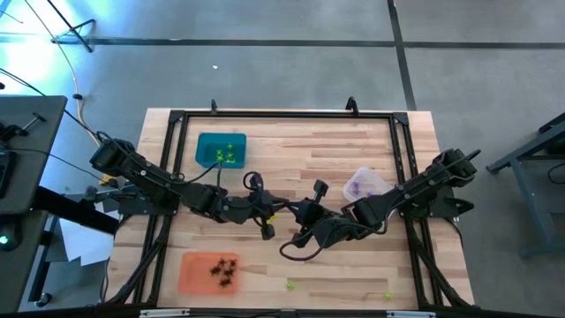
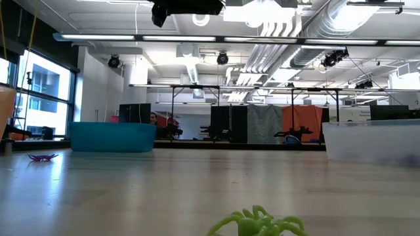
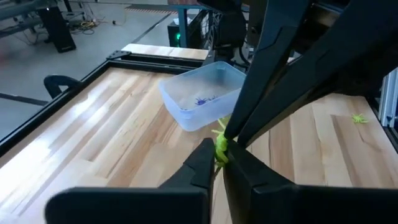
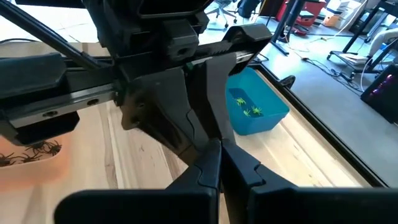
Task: Sort Halloween decoration
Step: Put the green spider toy into the blue bin
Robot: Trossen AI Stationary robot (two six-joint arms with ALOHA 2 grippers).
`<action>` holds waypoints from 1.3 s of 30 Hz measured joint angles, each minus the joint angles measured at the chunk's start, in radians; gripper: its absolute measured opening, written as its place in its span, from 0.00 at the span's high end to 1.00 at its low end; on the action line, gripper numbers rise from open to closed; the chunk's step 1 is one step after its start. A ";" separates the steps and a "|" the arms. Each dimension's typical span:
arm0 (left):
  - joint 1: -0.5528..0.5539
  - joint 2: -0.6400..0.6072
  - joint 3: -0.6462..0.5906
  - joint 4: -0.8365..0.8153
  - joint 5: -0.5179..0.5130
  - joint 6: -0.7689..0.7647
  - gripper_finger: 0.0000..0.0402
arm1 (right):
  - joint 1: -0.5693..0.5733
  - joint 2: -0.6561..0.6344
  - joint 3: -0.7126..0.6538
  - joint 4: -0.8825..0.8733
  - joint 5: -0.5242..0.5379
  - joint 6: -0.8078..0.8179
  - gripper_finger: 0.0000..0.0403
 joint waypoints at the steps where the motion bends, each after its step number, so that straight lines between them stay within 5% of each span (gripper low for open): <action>1: 0.000 0.000 0.000 -0.001 0.001 0.000 0.98 | 0.000 0.000 0.000 -0.002 -0.001 0.000 1.00; 7: 0.000 0.000 0.000 -0.005 0.002 0.000 0.99 | 0.000 0.000 0.000 -0.008 -0.007 -0.043 0.96; 14: 0.002 -0.023 0.001 -0.080 -0.046 -0.029 1.00 | 0.000 -0.015 0.000 -0.042 0.005 -0.082 0.76; 22: 0.080 -0.196 0.002 -0.554 -0.126 -0.205 1.00 | 0.002 -0.110 0.002 -0.298 -0.037 0.142 0.61; 29: 0.308 -0.319 0.001 -1.082 -0.116 -0.387 1.00 | 0.003 -0.106 0.002 -0.599 -0.130 0.396 0.60; 33: 0.497 -0.333 0.000 -1.186 -0.042 -0.327 1.00 | 0.002 -0.099 -0.005 -0.694 -0.138 0.484 0.60; 39: 0.751 -0.317 -0.032 -1.116 0.267 -0.106 1.00 | 0.002 -0.098 -0.008 -0.747 -0.141 0.525 0.60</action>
